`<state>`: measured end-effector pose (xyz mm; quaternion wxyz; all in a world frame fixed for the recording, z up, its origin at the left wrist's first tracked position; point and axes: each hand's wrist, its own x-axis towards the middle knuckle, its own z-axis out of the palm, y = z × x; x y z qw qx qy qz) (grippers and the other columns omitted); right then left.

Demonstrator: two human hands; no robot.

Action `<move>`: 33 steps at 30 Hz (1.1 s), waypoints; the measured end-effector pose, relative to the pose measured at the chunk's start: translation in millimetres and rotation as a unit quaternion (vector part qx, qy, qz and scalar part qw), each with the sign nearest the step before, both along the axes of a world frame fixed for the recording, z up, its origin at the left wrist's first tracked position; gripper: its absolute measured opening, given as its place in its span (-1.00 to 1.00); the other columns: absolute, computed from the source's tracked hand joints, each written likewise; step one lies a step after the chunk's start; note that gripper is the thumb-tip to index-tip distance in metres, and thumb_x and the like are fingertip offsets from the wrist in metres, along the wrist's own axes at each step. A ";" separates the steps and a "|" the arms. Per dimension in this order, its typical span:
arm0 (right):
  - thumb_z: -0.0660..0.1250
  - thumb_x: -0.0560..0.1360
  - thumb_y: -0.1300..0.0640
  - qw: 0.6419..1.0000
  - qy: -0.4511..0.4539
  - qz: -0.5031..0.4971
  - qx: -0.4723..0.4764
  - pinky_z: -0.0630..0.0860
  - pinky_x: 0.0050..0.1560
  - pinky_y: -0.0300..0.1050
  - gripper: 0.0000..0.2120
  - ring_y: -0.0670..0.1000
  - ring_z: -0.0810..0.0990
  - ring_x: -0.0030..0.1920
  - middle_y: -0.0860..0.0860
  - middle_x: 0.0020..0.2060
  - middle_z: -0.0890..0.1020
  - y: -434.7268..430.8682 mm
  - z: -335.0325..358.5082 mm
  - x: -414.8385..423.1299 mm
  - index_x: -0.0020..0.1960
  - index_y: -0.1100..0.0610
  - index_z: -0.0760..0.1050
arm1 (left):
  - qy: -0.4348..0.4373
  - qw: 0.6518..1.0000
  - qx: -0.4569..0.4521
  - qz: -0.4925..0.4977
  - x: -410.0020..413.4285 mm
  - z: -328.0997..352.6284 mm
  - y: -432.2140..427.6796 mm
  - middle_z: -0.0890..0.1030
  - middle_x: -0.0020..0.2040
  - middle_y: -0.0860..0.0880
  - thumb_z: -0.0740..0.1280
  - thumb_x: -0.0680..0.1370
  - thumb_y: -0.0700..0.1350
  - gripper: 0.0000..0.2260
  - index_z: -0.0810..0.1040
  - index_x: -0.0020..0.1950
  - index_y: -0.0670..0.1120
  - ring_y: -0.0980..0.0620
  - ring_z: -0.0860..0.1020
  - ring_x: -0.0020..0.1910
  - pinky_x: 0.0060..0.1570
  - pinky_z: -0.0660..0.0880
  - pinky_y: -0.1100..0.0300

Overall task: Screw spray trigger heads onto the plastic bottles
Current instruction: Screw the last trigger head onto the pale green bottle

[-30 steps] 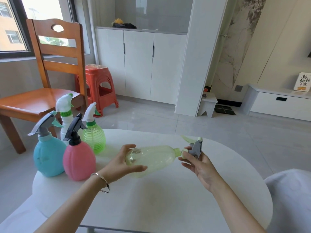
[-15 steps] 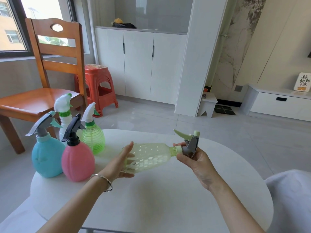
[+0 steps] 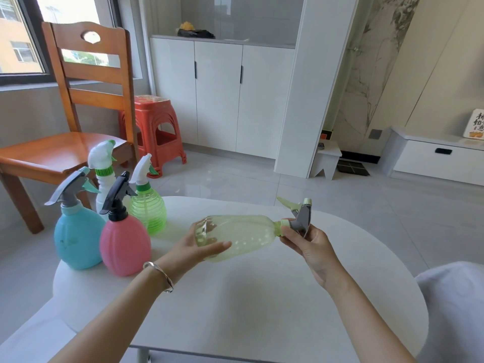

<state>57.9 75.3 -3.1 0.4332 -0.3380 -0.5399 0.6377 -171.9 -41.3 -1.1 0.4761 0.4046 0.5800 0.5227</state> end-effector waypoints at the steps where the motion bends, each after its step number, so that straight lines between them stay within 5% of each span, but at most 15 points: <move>1: 0.41 0.42 0.26 1.000 0.011 -0.005 -0.009 0.59 0.03 -0.20 -0.88 -0.08 0.67 -0.12 0.11 -0.01 0.66 -0.5 -0.4 -0.9 -0.04 0.19 0.61 | -0.004 1.000 -0.006 -0.005 1.2 0.1 -0.9 0.46 0.33 -0.05 0.62 -0.08 0.22 0.13 0.28 0.41 -0.05 0.00 0.50 0.26 0.22 0.48 0.05; 3: 0.41 0.43 0.25 1.000 0.011 -0.017 -0.021 0.59 -0.10 -0.30 -0.82 -0.09 0.69 -0.17 0.09 -0.06 0.68 -1.1 -1.5 -3.5 0.02 0.24 0.58 | 0.013 1.000 -0.023 -0.005 4.7 0.2 -2.0 0.44 0.34 -0.05 0.59 -0.05 0.28 0.11 0.28 0.40 -0.05 0.00 0.50 0.27 0.16 0.53 0.04; 7: 0.43 0.41 0.20 0.999 0.009 -0.020 -0.033 0.59 -0.13 -0.30 -0.74 -0.09 0.70 -0.20 0.00 -0.18 0.71 -3.0 -3.0 -5.6 0.07 0.26 0.56 | 0.060 0.996 -0.064 -0.004 3.9 5.8 -1.9 0.44 0.25 0.05 0.22 0.43 0.29 -0.50 0.29 0.25 0.06 -0.03 0.58 0.07 -0.21 0.65 -0.05; 10: 0.43 0.41 0.20 0.999 0.010 -0.015 -0.040 0.59 -0.12 -0.30 -0.84 -0.08 0.70 -0.18 0.05 -0.13 0.70 -4.3 -1.1 -5.7 -0.02 0.22 0.59 | 0.040 0.998 -0.042 0.021 0.4 7.2 0.1 0.43 0.19 0.06 0.16 0.53 0.17 -0.69 0.31 0.23 0.10 0.10 0.54 -0.03 -0.07 0.61 -0.16; 12: 0.43 0.40 0.20 0.998 0.019 -0.013 -0.053 0.60 -0.12 -0.29 -0.86 -0.05 0.70 -0.17 0.08 -0.12 0.70 -3.5 0.4 -3.8 -0.06 0.21 0.60 | 0.003 1.000 -0.013 0.020 -1.5 4.4 1.4 0.44 0.26 -0.12 0.38 0.43 0.09 -0.54 0.35 0.29 0.08 -0.03 0.58 0.05 0.12 0.54 -0.12; 15: 0.43 0.37 0.17 0.998 0.028 0.000 -0.060 0.60 -0.09 -0.27 -0.82 -0.02 0.70 -0.15 0.09 -0.12 0.70 -3.2 2.1 -2.3 -0.06 0.22 0.60 | -0.034 0.999 0.002 -0.018 -3.0 2.3 0.0 0.47 0.30 -0.09 0.62 0.13 0.09 -0.28 0.43 0.21 0.06 0.03 0.54 0.19 0.22 0.48 0.07; 17: 0.42 0.39 0.18 0.998 0.014 0.002 -0.054 0.60 -0.09 -0.27 -0.84 -0.03 0.70 -0.15 0.10 -0.11 0.69 -4.5 1.5 -3.8 -0.06 0.22 0.60 | -0.036 0.999 -0.024 -0.022 -2.0 2.8 0.0 0.51 0.27 -0.04 0.59 0.09 0.23 -0.27 0.46 0.18 0.04 -0.01 0.57 0.16 0.18 0.51 0.06; 19: 0.41 0.42 0.21 0.999 0.003 0.001 -0.053 0.60 -0.10 -0.27 -0.88 -0.04 0.70 -0.17 0.11 -0.10 0.68 -6.8 -1.0 -5.5 -0.06 0.22 0.60 | -0.018 0.996 -0.083 -0.001 -0.6 5.3 -0.7 0.49 0.22 0.06 0.35 0.26 0.40 -0.34 0.39 0.22 0.07 -0.08 0.60 0.07 0.00 0.59 0.00; 21: 0.42 0.42 0.20 0.998 -0.004 -0.001 -0.056 0.60 -0.11 -0.28 -0.87 -0.05 0.70 -0.18 0.12 -0.10 0.68 -7.4 -2.1 -5.6 -0.06 0.23 0.60 | 0.014 0.995 -0.098 0.015 -3.1 5.8 0.6 0.48 0.22 0.08 0.18 0.46 0.30 -0.52 0.37 0.26 0.05 -0.12 0.62 -0.01 -0.11 0.62 -0.01; 26: 0.48 0.22 0.04 0.997 0.006 -0.006 -0.071 0.59 -0.16 -0.28 -0.63 0.00 0.70 -0.16 0.12 -0.16 0.71 -7.0 1.8 -2.4 -0.06 0.24 0.62 | -0.056 0.998 0.006 -0.005 -10.1 5.0 1.8 0.59 0.05 -0.06 0.34 0.49 -0.11 -0.74 0.51 0.16 -0.11 0.06 0.61 -0.05 0.01 0.58 0.22; 29: 0.50 0.19 0.00 0.997 -0.004 -0.001 -0.072 0.59 -0.18 -0.27 -0.59 0.03 0.70 -0.17 0.11 -0.19 0.71 -8.7 1.0 -3.4 -0.06 0.23 0.62 | -0.107 0.993 -0.007 -0.047 -15.5 6.6 -1.0 0.60 0.08 -0.04 0.44 0.43 -0.09 -0.60 0.47 0.24 -0.09 0.09 0.62 0.01 -0.02 0.58 0.22; 33: 0.49 0.20 -0.06 0.997 -0.026 -0.009 -0.074 0.60 -0.24 -0.25 -0.57 0.00 0.69 -0.27 0.09 -0.28 0.70 -11.5 -1.4 -6.1 -0.09 0.23 0.62 | -0.057 0.992 -0.092 -0.067 -12.3 11.2 -5.0 0.46 0.28 0.02 0.40 0.29 0.28 -0.27 0.28 0.37 0.06 -0.07 0.64 0.06 -0.10 0.62 0.06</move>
